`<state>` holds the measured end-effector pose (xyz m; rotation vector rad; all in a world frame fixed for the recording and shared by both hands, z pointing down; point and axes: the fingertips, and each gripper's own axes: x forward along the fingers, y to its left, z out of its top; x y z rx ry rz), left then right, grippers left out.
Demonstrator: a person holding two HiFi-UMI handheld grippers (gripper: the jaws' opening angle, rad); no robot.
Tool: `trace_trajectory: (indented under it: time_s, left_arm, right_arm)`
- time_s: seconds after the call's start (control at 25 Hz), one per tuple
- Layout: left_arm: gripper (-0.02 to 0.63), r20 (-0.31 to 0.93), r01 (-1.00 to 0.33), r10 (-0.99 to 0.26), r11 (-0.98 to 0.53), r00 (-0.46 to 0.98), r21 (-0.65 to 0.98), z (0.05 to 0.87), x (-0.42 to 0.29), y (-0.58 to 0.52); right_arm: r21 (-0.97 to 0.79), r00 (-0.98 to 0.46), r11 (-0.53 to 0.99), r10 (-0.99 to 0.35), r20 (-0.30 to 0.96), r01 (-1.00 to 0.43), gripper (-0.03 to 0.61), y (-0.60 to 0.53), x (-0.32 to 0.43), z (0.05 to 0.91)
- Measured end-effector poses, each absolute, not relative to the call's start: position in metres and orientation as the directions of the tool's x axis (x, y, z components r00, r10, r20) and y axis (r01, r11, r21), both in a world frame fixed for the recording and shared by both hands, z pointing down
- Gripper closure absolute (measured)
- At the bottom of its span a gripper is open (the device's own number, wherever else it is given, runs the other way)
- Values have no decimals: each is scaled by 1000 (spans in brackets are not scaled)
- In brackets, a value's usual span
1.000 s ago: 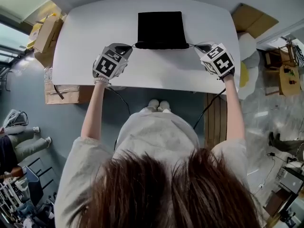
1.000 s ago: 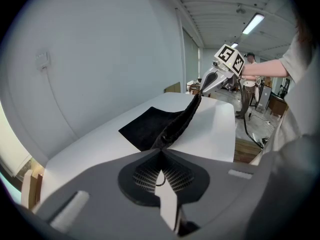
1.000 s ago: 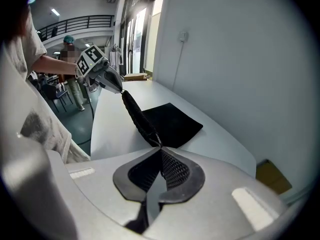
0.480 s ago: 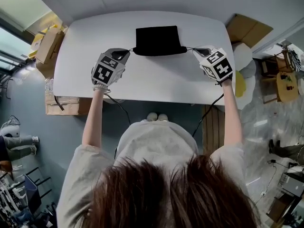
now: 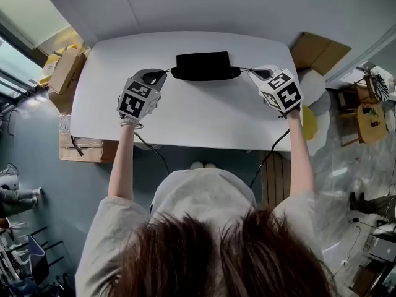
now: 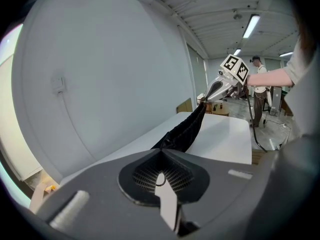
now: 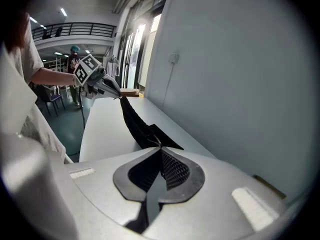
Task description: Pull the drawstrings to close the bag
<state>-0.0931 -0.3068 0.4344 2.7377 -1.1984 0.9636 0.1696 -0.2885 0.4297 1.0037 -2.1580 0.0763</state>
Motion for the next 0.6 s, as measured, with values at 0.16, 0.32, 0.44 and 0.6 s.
trace_trajectory:
  time_s: [0.16,0.32,0.44,0.6]
  left_arm:
    - [614,501,-686,-688,-690,525,-230,422,-95,-314]
    - [614,464,-708,-705,-675,536,-207,413,-97,-321]
    - [614,445,-715,-716,-667,537,-210,405,-97,-324]
    - [614,411,-729,-735,-652,540,-209,392,-98,-328]
  right_arm:
    - [252,-423,683,-656,625,-686,566,-296,169,417]
    - [254,-432,677,-669,605,-691,566,-300,167,408]
    - [255,-438,668,-682,585,-699,566,-302,168,402]
    - [261,-448,657,-702,554,-707,566,-305,168,390]
